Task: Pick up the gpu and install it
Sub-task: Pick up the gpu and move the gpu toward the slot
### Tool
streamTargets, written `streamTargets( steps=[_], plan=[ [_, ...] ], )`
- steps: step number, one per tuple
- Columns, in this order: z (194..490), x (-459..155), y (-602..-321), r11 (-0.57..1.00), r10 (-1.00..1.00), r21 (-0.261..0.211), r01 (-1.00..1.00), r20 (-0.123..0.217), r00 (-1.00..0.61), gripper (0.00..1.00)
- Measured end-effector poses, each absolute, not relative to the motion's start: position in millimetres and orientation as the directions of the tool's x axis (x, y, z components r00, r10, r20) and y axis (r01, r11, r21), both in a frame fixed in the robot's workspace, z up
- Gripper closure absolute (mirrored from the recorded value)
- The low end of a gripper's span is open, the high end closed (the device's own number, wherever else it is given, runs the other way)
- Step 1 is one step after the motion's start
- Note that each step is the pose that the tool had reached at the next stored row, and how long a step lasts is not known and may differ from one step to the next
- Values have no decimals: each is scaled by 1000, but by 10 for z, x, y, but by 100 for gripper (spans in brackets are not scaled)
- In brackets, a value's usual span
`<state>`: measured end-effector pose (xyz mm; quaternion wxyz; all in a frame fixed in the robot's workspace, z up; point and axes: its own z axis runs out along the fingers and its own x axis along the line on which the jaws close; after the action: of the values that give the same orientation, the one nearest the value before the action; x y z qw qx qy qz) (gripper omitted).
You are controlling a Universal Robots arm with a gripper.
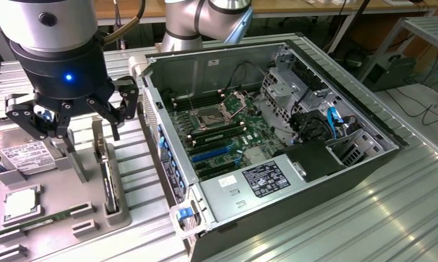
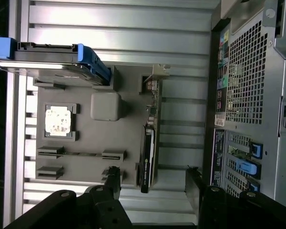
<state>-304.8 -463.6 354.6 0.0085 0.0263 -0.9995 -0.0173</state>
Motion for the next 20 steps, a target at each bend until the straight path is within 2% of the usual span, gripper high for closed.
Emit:
streamTargets(
  steps=[20],
  plan=[
    [3408, -3048, -4633, 998, -54, 35, -53, 16, -998, 34]
  ],
)
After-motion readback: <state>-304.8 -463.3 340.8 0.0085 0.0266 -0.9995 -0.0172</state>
